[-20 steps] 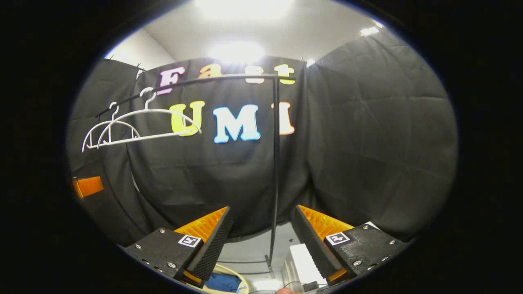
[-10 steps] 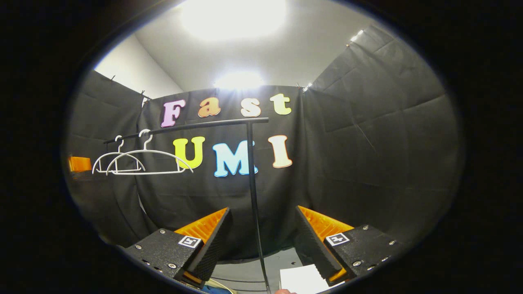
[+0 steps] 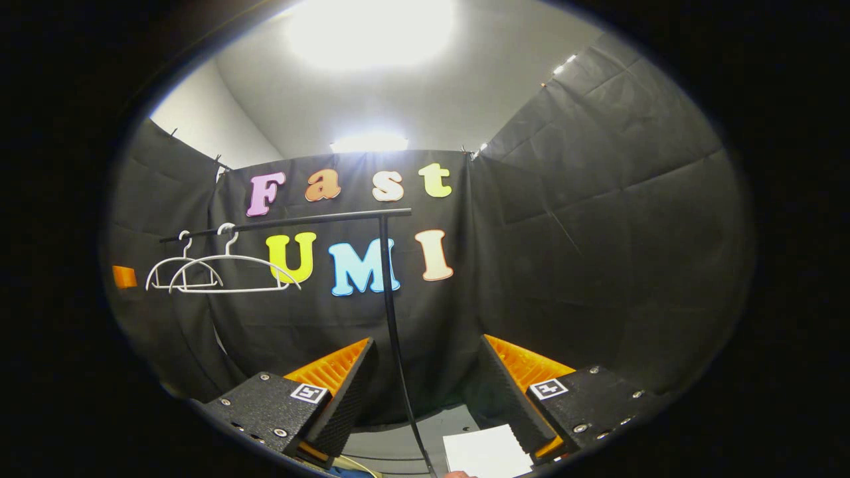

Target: Grasp the clothes on the hanger with both hands and then place them into the laundry hamper below.

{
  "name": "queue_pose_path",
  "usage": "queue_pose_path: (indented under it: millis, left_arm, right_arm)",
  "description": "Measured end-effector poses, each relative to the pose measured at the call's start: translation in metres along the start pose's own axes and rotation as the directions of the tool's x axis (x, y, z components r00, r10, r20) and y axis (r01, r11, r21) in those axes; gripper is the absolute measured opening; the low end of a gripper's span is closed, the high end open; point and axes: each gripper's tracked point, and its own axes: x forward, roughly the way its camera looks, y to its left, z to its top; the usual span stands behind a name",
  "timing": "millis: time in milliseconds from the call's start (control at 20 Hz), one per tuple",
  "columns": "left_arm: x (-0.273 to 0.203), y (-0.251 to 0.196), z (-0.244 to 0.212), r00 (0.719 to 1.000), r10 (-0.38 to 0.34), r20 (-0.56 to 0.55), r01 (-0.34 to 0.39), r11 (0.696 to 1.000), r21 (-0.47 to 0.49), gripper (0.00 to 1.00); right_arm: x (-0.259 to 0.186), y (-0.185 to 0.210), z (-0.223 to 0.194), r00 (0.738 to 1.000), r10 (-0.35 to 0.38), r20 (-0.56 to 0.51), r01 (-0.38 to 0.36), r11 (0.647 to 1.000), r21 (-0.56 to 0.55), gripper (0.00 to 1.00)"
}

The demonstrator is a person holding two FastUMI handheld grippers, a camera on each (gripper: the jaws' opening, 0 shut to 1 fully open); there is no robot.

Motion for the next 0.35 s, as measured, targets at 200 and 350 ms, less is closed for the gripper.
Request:
queue_pose_path:
  millis: [200, 350]
  left_arm:
    - [-0.002, 0.006, -0.009, 1.0, -0.025, 0.005, 0.025, 1.0, -0.004, 0.94]
    - [-0.001, 0.011, -0.021, 0.999, -0.043, -0.01, 0.043, 0.999, 0.002, 0.94]
  right_arm:
    - [-0.016, 0.024, 0.006, 1.0, 0.021, 0.02, -0.021, 0.999, -0.026, 0.94]
    - [-0.028, 0.039, 0.004, 0.999, 0.034, 0.011, -0.034, 0.999, -0.038, 0.95]
